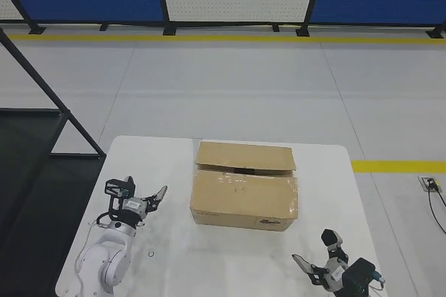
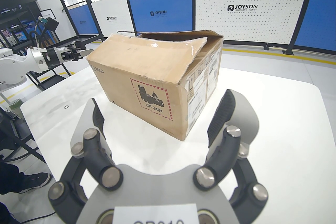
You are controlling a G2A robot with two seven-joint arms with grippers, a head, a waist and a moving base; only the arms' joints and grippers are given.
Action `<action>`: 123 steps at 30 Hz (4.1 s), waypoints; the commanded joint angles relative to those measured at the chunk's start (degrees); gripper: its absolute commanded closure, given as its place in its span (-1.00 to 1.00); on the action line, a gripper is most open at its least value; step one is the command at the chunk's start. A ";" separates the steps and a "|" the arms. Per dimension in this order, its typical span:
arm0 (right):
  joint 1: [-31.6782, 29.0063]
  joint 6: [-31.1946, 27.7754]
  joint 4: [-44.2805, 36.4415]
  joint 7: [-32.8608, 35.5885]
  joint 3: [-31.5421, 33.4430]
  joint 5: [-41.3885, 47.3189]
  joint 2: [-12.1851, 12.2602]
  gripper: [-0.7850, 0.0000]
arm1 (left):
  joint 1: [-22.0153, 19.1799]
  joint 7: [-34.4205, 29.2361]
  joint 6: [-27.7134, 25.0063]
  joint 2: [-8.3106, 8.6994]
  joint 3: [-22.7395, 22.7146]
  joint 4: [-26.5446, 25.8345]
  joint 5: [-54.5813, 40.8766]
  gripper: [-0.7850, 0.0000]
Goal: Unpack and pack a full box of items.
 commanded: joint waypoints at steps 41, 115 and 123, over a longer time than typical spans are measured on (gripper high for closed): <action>-3.98 0.93 1.62 -4.65 4.02 4.86 0.30 -1.00 | -29.92 19.52 -2.32 -3.57 18.94 35.53 19.02 -1.00; -2.04 0.65 1.83 -3.08 2.16 3.80 0.33 -1.00 | -13.39 27.22 6.20 -0.82 10.03 27.18 23.43 -1.00; -3.08 1.06 1.47 -4.05 2.28 3.38 0.35 -1.00 | -18.27 24.67 4.92 -1.95 13.97 33.34 24.31 -1.00</action>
